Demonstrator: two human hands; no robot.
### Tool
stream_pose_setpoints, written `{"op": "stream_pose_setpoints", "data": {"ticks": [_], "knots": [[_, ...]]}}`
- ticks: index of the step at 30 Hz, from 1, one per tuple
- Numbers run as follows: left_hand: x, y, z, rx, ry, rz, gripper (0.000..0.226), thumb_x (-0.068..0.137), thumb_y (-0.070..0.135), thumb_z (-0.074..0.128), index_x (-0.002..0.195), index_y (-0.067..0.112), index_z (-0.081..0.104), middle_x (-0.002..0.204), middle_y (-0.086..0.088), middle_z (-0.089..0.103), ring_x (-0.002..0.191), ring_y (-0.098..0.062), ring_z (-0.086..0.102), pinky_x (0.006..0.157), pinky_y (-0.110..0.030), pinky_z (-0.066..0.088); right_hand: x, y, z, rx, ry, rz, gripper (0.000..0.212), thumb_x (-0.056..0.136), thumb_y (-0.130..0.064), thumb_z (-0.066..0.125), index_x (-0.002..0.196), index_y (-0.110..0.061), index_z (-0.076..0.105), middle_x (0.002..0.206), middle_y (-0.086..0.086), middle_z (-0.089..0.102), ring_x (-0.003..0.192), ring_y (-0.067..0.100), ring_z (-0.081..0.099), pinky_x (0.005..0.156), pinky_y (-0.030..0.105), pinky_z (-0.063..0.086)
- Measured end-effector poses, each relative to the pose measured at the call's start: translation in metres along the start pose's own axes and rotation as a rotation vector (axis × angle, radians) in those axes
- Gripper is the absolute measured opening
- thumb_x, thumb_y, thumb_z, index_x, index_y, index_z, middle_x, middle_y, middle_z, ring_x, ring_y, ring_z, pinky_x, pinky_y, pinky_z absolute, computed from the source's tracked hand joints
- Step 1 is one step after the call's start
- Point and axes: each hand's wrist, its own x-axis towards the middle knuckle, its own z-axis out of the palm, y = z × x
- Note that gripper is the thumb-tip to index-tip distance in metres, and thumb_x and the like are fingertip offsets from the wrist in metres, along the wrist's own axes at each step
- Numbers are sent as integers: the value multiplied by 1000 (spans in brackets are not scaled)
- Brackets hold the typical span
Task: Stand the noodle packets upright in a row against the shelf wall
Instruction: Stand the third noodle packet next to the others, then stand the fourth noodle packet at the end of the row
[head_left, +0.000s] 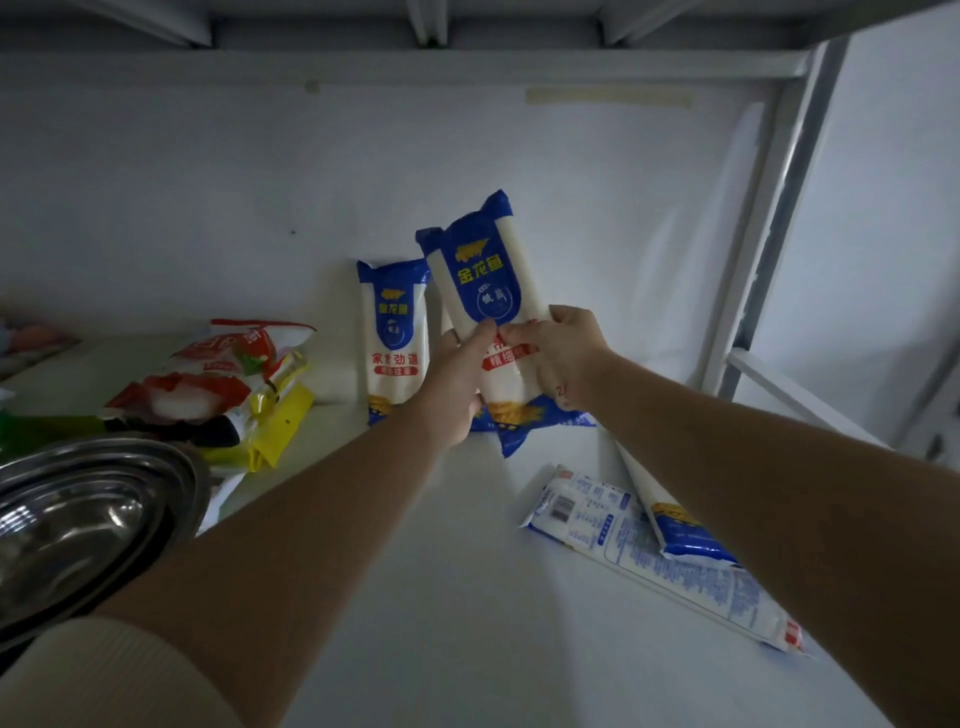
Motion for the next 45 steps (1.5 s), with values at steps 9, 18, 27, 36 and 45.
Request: {"op": "stream_pose_setpoints", "data": {"ticks": [9,18,27,36,45], "knots": [[38,-29,31,117,78,156,22,95,26,59,117,26,56,106,-7,71,90,-21,69,77,-35,57,32,23,-40,45,-59,35,24,85,-7,66,108,-9,64,98,10,72,90,27,70,84,45,57],[102,-54,58,223,72,197,25,95,27,57,119,22,56,106,-10,71,96,-30,69,89,-50,56,102,60,-52,-35,133,-29,16,90,-8,56,104,-11,63,97,9,74,84,25,72,63,36,58],[133,-71,36,879,375,520,28,89,18,63,63,11,55,52,6,48,44,-3,41,42,-17,25,125,91,-34,-166,159,-11,21,93,-6,46,110,-14,56,98,7,69,65,12,61,42,18,38],[108,-78,33,864,353,437,13,89,20,61,88,13,50,80,-2,58,70,-18,55,53,-25,36,108,86,-43,-235,219,-24,40,92,-20,58,131,-15,48,100,3,62,75,13,60,55,22,47],[19,-93,85,1017,-124,103,30,89,31,54,89,4,67,87,-13,73,83,-28,69,76,-40,57,37,71,-120,-442,265,137,31,85,-9,60,115,-1,63,86,9,59,82,24,53,71,32,46]]}}
